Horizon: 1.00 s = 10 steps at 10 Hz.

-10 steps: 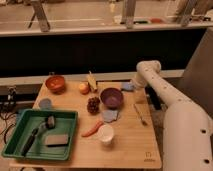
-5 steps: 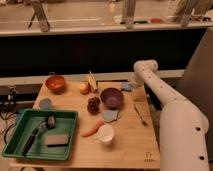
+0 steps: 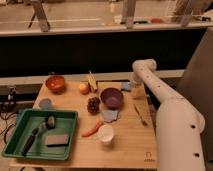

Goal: Place sponge in plastic cup

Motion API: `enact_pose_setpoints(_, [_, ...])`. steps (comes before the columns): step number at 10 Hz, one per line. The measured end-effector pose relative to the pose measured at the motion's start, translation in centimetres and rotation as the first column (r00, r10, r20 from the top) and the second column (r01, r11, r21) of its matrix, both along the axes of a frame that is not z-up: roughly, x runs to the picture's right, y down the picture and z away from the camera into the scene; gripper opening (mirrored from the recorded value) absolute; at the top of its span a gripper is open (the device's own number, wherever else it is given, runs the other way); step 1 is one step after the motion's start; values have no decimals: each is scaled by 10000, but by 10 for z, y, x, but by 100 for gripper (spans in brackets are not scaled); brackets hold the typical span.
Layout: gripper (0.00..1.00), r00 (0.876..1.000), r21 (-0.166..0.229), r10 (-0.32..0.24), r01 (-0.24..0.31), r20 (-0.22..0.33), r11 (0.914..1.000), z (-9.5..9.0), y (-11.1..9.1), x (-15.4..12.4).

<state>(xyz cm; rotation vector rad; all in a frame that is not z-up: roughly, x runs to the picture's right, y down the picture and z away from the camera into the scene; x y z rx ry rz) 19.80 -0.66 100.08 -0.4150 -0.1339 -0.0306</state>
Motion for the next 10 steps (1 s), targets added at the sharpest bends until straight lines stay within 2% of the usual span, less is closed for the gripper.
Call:
enact_pose_setpoints(5, [80,9994,-269,313,-318,-166,9991,14,7,13])
enact_pose_setpoints(10, [80,9989,-455,429,-438,-195,9980,19,13,21])
